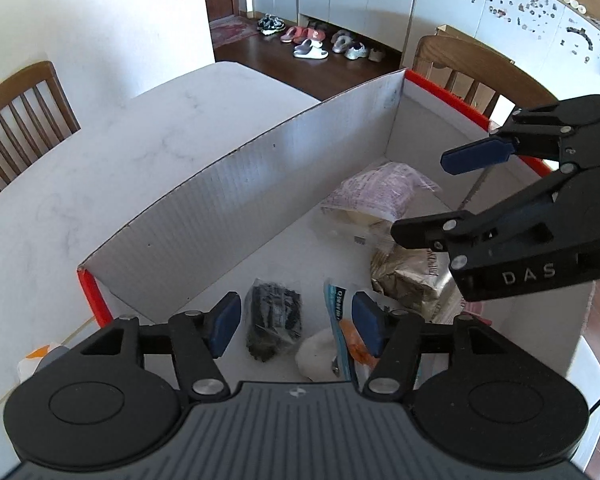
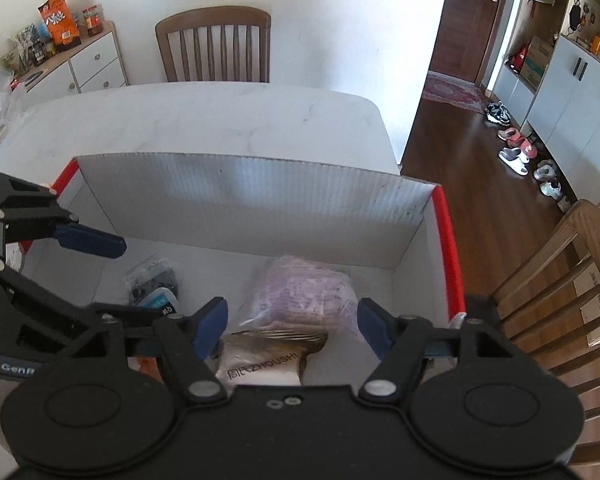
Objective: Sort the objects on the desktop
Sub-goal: 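Lower the black bag and pink-white bag into the red box with both tools, then open both tools and move them back toward the items on the blue mat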
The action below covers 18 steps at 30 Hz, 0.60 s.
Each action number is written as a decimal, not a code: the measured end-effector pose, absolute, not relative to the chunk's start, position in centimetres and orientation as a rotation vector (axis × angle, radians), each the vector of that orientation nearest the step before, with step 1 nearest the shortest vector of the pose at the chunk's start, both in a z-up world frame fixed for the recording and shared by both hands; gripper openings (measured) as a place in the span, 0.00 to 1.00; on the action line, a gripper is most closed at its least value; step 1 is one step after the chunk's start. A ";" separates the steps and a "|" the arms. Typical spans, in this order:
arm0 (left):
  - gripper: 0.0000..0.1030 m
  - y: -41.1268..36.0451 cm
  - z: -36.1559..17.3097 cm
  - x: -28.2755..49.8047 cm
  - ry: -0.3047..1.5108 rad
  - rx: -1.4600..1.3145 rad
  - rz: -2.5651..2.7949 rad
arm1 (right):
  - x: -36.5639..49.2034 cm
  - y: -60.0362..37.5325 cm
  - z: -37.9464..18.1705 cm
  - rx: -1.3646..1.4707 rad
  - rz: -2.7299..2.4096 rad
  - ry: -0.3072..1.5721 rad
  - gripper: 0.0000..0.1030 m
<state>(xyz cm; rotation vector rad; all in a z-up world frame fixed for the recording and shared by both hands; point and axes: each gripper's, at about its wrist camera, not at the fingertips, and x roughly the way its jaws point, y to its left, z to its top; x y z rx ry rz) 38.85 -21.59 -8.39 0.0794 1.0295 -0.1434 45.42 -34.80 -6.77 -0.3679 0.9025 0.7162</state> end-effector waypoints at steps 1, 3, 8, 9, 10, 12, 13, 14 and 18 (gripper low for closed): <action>0.59 -21.6 -8.1 38.6 1.021 0.073 -0.149 | 45.3 -34.9 -6.5 -0.364 0.721 0.900 0.70; 0.59 -21.6 -7.6 38.2 1.006 0.063 -0.152 | 45.0 -35.2 -6.0 -0.361 0.732 0.893 0.70; 0.59 -21.8 -5.7 36.8 0.952 0.026 -0.160 | 44.3 -35.7 -4.7 -0.339 0.763 0.879 0.70; 0.59 -21.9 -5.5 36.6 0.943 0.018 -0.160 | 44.1 -35.9 -4.4 -0.332 0.770 0.876 0.70; 0.59 -21.8 -5.2 36.2 0.931 0.009 -0.160 | 43.9 -36.1 -4.1 -0.325 0.778 0.872 0.70; 0.59 -21.7 -4.6 35.3 0.911 -0.006 -0.154 | 43.4 -36.3 -3.5 -0.311 0.796 0.864 0.70; 0.59 -21.5 -4.4 34.9 0.902 -0.015 -0.150 | 43.3 -36.5 -3.3 -0.303 0.803 0.861 0.70; 0.59 -21.4 -4.2 34.4 0.895 -0.026 -0.146 | 43.0 -36.6 -3.0 -0.294 0.811 0.859 0.70; 0.59 -20.9 -3.3 32.4 0.862 -0.049 -0.130 | 41.9 -37.1 -2.0 -0.247 0.843 0.848 0.73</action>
